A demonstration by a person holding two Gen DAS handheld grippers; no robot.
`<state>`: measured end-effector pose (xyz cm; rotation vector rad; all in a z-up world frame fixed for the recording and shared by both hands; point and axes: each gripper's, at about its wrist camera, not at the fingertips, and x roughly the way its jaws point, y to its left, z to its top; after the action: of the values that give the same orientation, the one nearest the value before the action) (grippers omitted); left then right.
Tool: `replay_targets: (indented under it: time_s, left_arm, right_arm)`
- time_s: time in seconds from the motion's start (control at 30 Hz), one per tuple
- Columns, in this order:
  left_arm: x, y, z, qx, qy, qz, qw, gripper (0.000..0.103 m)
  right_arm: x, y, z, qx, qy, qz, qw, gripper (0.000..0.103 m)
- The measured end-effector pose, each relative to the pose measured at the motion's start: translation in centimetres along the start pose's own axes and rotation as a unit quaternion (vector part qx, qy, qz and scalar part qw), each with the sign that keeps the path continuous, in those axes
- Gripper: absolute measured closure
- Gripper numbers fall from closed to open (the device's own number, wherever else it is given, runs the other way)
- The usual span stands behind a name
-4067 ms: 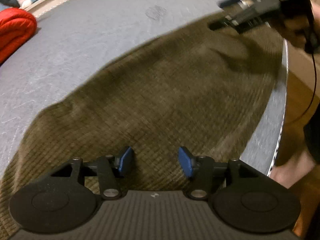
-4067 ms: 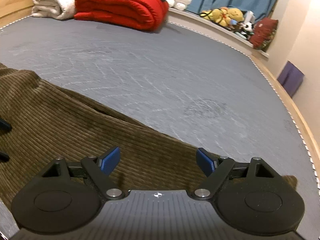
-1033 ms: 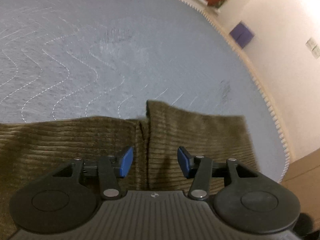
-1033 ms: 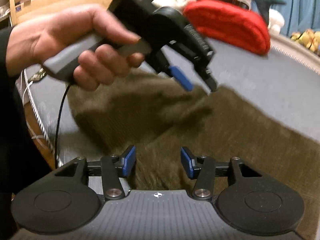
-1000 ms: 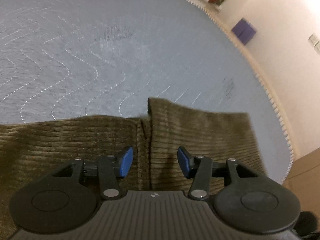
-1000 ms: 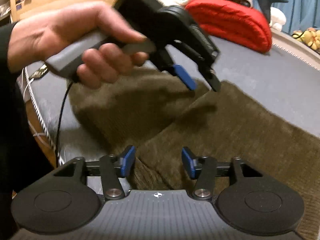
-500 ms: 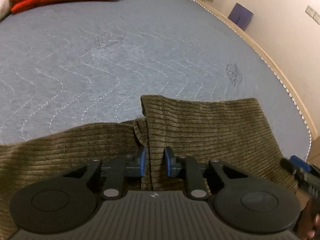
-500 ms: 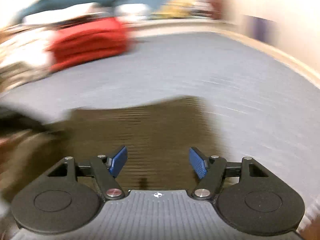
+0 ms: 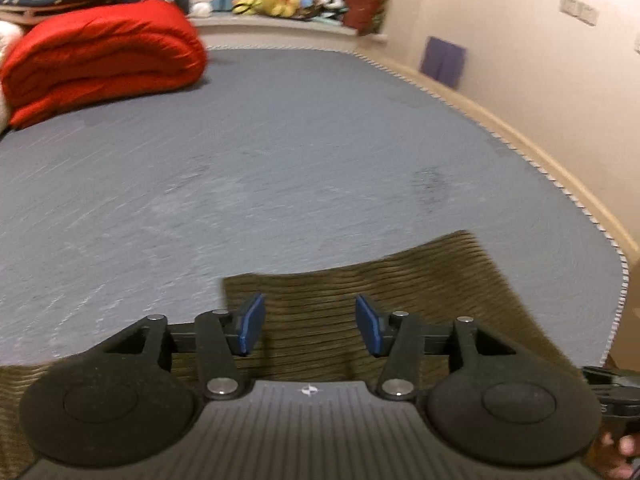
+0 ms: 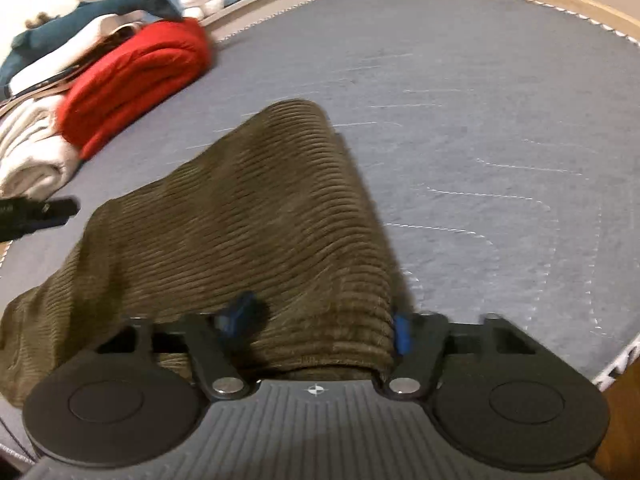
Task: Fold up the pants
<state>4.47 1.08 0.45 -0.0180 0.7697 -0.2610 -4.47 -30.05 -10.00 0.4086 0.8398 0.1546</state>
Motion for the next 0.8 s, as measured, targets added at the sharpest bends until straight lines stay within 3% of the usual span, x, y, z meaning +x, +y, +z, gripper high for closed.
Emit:
replay_targets:
  time_s: [0.03,0.07,0.17,0.3,0.37,0.5,0.6,0.67,0.8]
  left_arm:
    - [0.1,-0.6,0.0,0.003,-0.002,-0.011,0.9999,0.042]
    - [0.3,-1.2,0.1,0.003,-0.003,-0.025,0.9997,0.036]
    - [0.9,-2.3,0.4,-0.032,0.011,-0.093,0.9951,0.025]
    - [1.7,-3.3,0.6,-0.093,0.041,-0.203,0.9739,0.018]
    - [1.9,-4.3,0.8,-0.087,0.053,-0.234,0.9668,0.018]
    - [2.2,-5.6,0.8,-0.042,0.055,-0.219,0.9733,0.018]
    - [2.7,-5.7,0.4,-0.023,0.061,-0.185,0.9805,0.023]
    - [3.0,-5.4,0.4,-0.015,0.063,-0.182,0.9813,0.029]
    - [2.9,-5.2,0.6,0.000,0.056,-0.168,0.9842,0.031]
  right_arm:
    - [-0.5,0.1,-0.1,-0.002,-0.008,0.003,1.000,0.068]
    - [-0.9,0.3,-0.1,-0.006,-0.017,0.008,1.000,0.074]
    - [-2.8,3.2,-0.6,-0.089,-0.074,0.024,0.993,0.078]
    - [-5.0,8.6,-3.0,-0.230,-0.126,0.085,0.961,0.078]
    - [-5.4,10.8,-3.9,-0.285,-0.133,0.095,0.944,0.078]
    - [-5.1,13.5,-5.2,-0.344,-0.137,0.089,0.925,0.078]
    - [-5.5,14.3,-5.9,-0.372,-0.141,0.087,0.913,0.078]
    - [-5.4,14.8,-6.6,-0.392,-0.143,0.087,0.904,0.078]
    - [-5.2,16.1,-7.7,-0.436,-0.150,0.091,0.883,0.078]
